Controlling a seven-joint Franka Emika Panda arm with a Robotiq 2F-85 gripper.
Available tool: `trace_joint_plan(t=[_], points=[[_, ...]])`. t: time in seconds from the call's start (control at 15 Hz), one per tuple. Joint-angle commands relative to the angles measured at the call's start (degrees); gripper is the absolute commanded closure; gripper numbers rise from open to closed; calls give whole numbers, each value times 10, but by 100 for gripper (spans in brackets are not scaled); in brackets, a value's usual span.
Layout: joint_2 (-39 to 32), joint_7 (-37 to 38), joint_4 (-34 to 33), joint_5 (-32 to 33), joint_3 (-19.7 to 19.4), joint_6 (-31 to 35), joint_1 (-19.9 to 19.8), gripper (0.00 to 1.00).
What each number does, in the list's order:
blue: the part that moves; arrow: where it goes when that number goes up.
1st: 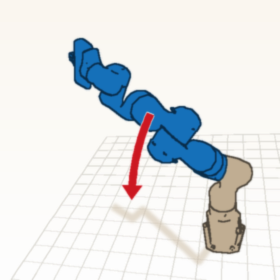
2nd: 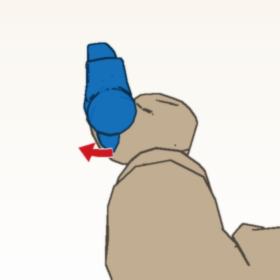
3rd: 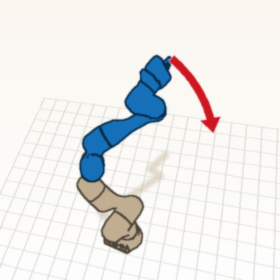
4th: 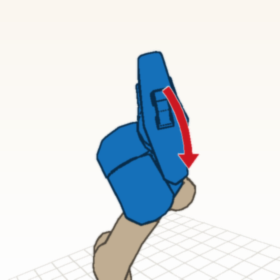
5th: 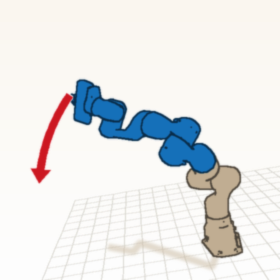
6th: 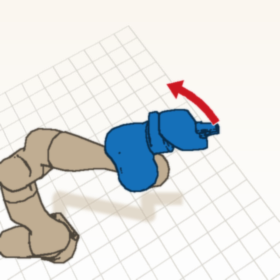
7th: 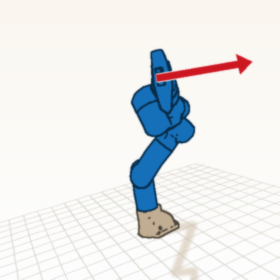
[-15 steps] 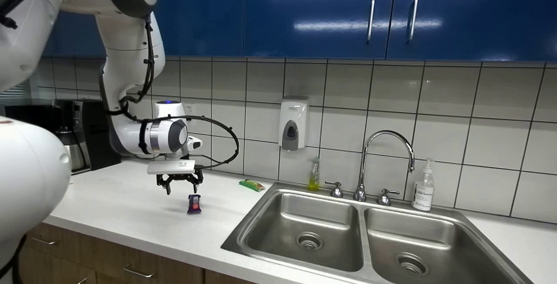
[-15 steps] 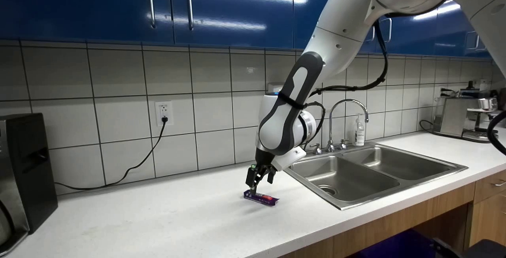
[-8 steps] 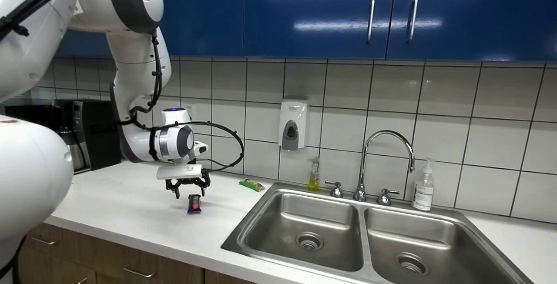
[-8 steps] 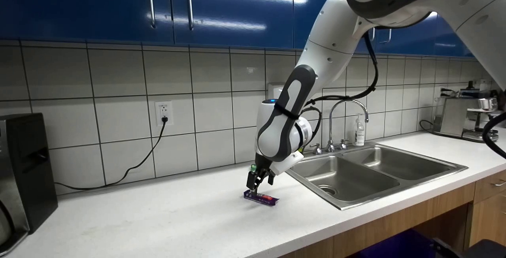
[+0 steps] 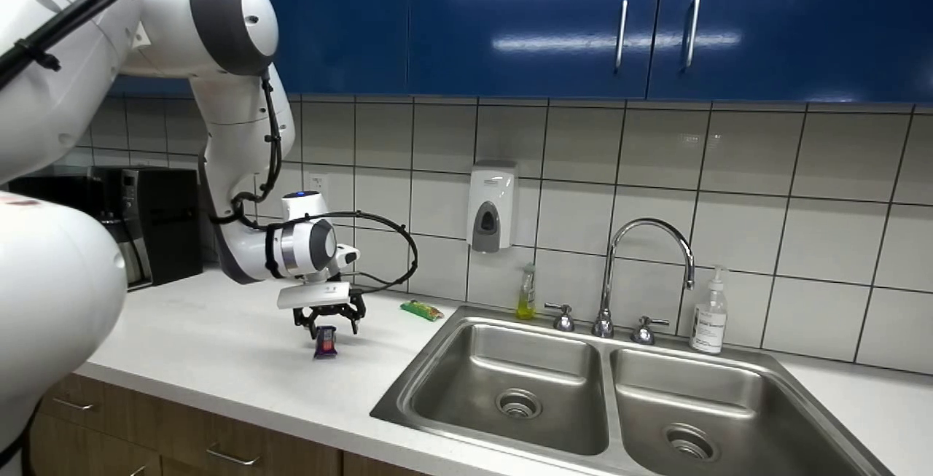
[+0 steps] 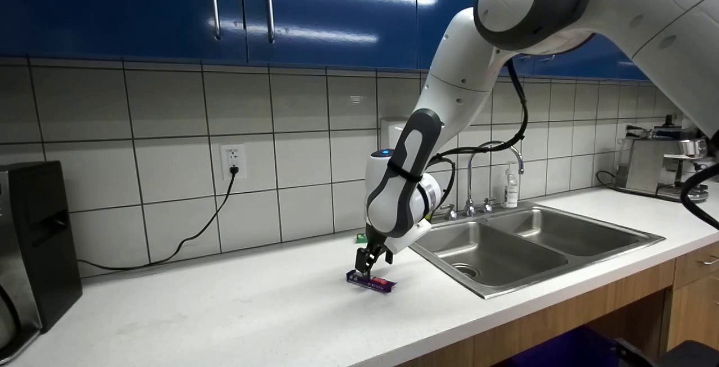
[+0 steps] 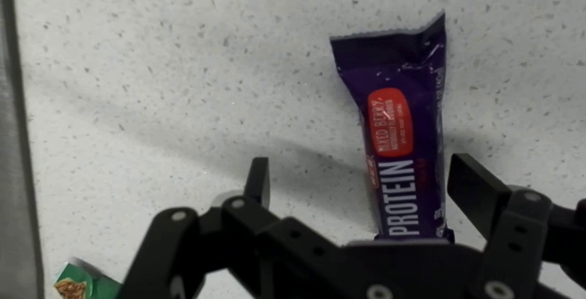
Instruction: Put the purple packet in the sink.
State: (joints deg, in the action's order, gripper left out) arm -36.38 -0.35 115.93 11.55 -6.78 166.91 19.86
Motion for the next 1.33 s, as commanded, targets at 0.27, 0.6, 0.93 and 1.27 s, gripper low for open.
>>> trace_joint_plan(t=[0.27, 0.6, 0.93, 1.27], points=[[2, 32, -11, 36, -24, -52, 23, 0], [9, 30, -5, 36, -5, -68, 12, 0], [11, 23, -3, 31, 12, -67, 5, 0], [8, 26, -4, 33, 11, -63, 8, 0]])
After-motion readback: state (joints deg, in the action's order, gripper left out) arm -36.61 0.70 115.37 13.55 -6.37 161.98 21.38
